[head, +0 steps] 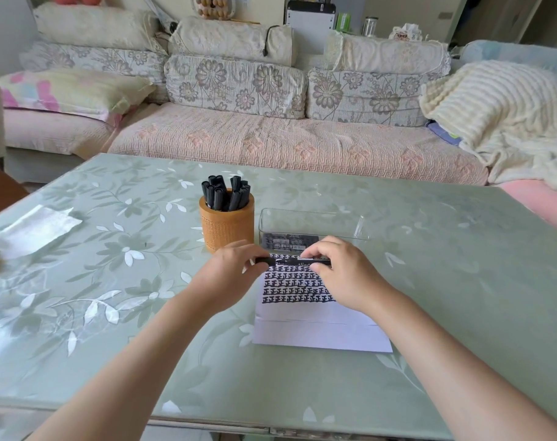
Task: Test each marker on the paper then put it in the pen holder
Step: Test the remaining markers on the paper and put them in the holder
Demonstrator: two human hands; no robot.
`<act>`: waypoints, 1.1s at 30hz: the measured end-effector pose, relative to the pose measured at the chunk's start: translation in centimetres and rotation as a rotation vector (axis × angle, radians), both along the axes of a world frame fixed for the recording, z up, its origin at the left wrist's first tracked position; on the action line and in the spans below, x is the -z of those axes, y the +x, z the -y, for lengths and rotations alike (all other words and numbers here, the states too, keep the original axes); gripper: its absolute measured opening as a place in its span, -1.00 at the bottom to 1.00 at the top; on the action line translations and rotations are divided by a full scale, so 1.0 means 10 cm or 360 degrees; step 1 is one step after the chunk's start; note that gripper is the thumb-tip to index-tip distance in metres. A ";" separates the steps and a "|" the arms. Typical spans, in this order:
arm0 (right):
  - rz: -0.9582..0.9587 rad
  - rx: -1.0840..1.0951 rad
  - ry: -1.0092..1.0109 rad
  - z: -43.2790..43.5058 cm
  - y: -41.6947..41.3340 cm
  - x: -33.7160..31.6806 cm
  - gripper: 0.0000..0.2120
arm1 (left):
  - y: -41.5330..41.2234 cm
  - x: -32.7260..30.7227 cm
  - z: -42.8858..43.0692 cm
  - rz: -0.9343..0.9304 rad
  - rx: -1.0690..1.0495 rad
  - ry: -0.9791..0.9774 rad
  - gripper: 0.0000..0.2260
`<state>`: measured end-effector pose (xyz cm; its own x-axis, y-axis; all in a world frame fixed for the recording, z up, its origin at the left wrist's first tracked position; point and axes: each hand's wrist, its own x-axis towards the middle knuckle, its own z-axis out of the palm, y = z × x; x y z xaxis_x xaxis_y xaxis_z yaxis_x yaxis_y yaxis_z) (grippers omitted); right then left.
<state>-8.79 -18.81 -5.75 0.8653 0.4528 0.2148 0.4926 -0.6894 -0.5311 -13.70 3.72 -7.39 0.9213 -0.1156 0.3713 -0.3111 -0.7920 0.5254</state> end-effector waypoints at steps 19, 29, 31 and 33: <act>0.0005 -0.0098 0.0105 -0.20 -0.09 -0.01 -0.86 | -0.04 -0.03 -0.02 0.0085 0.0205 0.0033 -0.90; -0.0012 -0.0174 -0.0373 -0.37 -0.12 -0.10 -0.81 | 0.01 -0.02 -0.17 0.0087 0.0180 -0.0016 -0.90; -0.0021 -0.0194 -0.0450 -0.41 -0.11 -0.10 -0.75 | 0.05 -0.02 -0.18 0.0096 0.0141 -0.0032 -0.90; -0.0071 -0.0194 -0.0373 -0.47 -0.10 -0.09 -0.75 | 0.08 -0.03 -0.19 0.0142 0.0109 -0.0098 -0.91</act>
